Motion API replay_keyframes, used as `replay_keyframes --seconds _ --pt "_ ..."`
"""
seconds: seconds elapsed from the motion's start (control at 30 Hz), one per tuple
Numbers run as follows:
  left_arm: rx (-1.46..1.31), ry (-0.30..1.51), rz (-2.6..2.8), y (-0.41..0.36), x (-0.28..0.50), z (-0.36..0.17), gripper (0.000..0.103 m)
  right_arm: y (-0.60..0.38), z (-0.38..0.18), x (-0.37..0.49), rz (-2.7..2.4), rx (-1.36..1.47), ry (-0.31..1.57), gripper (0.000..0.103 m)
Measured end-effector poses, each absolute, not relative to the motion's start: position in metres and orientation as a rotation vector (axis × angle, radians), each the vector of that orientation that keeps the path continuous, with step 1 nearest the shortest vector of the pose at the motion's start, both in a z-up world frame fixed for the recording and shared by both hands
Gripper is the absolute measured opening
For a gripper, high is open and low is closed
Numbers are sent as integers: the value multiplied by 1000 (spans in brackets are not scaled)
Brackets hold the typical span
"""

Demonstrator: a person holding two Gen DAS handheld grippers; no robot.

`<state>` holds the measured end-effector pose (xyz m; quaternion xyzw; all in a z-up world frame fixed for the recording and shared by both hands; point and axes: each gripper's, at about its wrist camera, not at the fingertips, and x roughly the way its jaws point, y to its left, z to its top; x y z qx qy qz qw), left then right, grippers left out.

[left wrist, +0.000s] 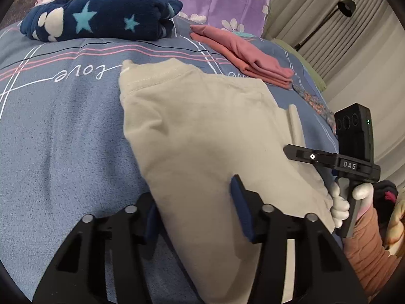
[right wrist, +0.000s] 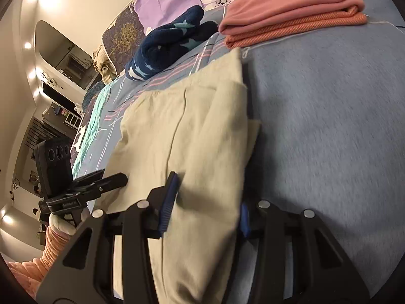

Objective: Fold small clothes
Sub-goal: 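Grasp the folded beige shirt with the left tool and lift it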

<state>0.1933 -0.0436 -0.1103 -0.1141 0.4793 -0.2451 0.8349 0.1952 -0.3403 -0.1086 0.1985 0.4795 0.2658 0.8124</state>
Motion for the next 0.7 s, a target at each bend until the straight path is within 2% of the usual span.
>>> replay_keyframes --seconds 0.17,0.33,0.47,0.57,0.63,0.7 --pt "-261 998 -512 -42 191 -110 43 -339 -109 194 568 409 1004 42" --pt "-250 970 -457 -45 183 -103 31 -336 -108 193 557 383 997 42" --pt "-177 935 -425 -51 174 -93 30 -335 -107 192 545 376 993 41" --pt "-217 969 -408 -42 176 -97 36 -336 -104 187 535 370 997 41" --pt "-236 976 -392 -35 173 -99 46 -337 -104 183 539 363 998 41" --pt "-229 968 -378 -31 169 -99 51 -339 -104 179 547 358 995 41"
